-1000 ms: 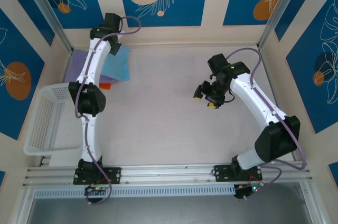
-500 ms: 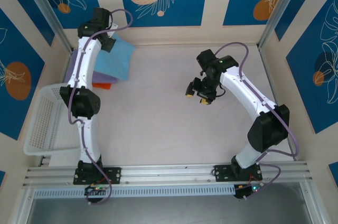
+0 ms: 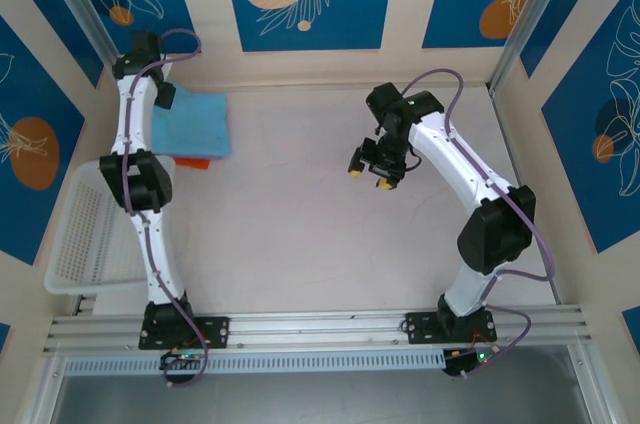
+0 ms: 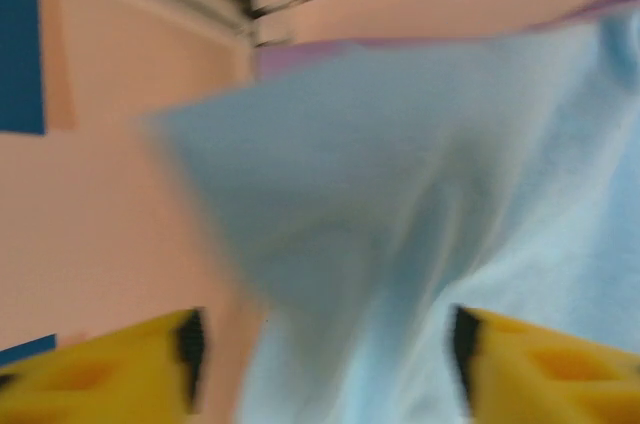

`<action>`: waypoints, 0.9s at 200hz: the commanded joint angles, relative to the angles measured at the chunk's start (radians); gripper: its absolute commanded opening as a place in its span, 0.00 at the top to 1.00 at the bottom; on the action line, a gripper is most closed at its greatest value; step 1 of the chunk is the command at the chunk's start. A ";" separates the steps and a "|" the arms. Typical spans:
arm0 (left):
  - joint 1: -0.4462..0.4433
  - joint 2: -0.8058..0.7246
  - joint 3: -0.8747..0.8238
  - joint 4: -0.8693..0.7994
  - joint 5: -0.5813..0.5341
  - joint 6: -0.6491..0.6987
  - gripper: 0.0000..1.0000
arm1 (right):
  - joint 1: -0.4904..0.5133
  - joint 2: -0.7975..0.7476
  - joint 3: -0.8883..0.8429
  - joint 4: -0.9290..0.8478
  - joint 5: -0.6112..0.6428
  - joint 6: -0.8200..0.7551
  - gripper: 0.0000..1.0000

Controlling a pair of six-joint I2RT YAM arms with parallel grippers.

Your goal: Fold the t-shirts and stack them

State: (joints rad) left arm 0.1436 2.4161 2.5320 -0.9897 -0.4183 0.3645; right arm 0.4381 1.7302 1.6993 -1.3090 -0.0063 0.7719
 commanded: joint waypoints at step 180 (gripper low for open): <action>-0.350 -1.164 -1.370 0.625 0.275 -0.819 0.00 | -0.045 -0.519 -0.428 0.393 0.598 0.088 0.00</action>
State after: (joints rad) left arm -0.2222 1.3949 1.4525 -0.4816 -0.0944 -0.3584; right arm 0.4221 1.3201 1.4021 -1.0313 0.3775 0.8291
